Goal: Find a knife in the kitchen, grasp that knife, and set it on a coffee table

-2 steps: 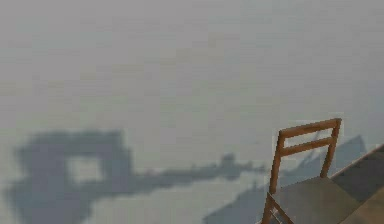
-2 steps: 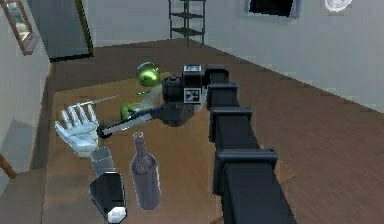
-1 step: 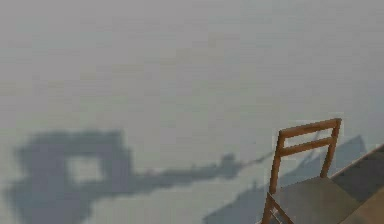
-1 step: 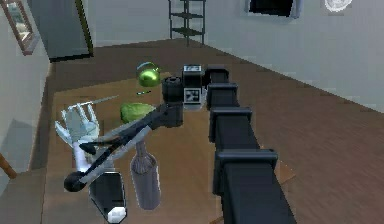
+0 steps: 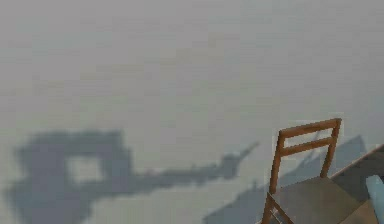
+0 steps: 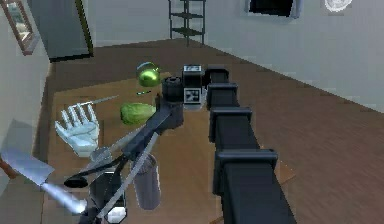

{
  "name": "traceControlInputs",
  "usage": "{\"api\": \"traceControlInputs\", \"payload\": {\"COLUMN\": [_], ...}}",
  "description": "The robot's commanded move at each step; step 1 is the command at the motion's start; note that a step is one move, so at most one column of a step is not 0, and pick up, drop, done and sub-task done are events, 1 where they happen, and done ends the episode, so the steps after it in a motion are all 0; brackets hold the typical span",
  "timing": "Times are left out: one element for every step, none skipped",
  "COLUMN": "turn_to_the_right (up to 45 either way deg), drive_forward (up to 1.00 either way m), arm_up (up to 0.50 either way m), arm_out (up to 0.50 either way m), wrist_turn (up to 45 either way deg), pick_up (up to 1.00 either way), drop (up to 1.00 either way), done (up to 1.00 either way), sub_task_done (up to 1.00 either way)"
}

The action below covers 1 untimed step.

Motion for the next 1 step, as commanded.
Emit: {"api": "traceControlInputs", "payload": {"turn_to_the_right": [0.0], "drive_forward": [0.0], "arm_up": [0.0], "arm_out": [-0.24], "wrist_turn": [0.0], "pick_up": [0.0], "drop": [0.0], "done": [0.0], "sub_task_done": [0.0]}}
